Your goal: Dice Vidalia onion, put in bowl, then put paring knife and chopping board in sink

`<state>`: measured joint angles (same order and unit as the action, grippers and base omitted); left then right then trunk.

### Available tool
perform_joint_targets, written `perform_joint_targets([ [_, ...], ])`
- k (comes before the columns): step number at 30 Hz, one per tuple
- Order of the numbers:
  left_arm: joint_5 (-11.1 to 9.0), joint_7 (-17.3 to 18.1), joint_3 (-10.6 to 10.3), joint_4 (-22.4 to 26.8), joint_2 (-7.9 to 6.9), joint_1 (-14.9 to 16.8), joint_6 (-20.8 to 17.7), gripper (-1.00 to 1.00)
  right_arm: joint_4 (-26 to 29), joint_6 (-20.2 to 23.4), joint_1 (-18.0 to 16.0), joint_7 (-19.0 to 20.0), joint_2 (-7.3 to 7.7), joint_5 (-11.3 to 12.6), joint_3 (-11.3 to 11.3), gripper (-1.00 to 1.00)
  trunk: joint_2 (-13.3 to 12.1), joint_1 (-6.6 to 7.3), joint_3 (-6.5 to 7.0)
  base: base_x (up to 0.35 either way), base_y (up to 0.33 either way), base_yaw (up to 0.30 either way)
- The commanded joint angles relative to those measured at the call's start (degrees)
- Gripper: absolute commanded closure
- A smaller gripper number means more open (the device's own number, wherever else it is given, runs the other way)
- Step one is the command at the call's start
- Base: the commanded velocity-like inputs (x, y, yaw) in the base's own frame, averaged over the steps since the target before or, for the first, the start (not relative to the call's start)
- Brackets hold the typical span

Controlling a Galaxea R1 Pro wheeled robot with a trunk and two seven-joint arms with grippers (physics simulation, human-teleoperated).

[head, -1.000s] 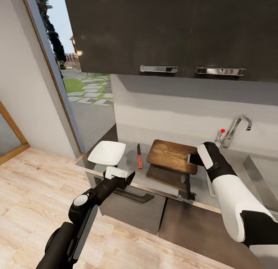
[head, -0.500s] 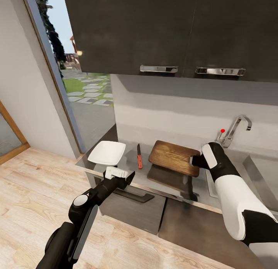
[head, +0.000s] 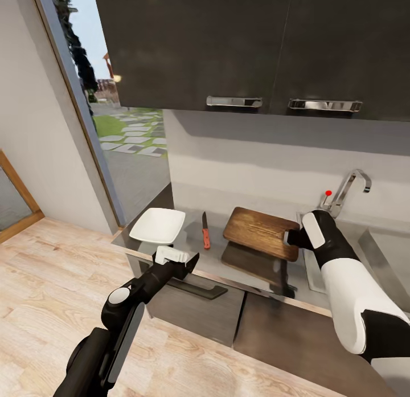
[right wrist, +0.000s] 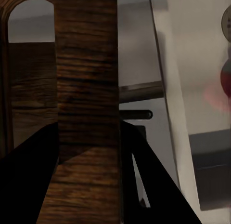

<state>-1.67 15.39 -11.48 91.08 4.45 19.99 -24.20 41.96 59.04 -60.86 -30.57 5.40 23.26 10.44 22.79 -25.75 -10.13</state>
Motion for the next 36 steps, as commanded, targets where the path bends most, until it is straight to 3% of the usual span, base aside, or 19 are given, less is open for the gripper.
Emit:
perform_joint_targets([
  [1, -0.17, 0.16, 0.05, 0.07, 0.03, 0.05, -0.41, -1.00, 0.05, 0.11, -0.05, -0.54, 0.02, 0.64, 0.02, 1.00, 0.12, -0.04, -0.12, 0.000, 0.000, 0.000],
  [24, -0.17, 0.16, 0.05, 0.06, 0.03, 0.05, -0.41, -1.00, 0.05, 0.11, -0.05, -0.54, 0.05, 0.64, 0.09, 1.00, 0.12, -0.04, -0.15, -0.024, 0.000, 0.000],
  [36, -0.17, 0.16, 0.05, 0.06, 0.03, 0.05, -0.41, -1.00, 0.05, 0.06, -0.05, -0.54, 0.05, 0.64, 0.11, 1.00, 0.12, -0.04, -1.12, 0.000, 0.000, 0.000],
])
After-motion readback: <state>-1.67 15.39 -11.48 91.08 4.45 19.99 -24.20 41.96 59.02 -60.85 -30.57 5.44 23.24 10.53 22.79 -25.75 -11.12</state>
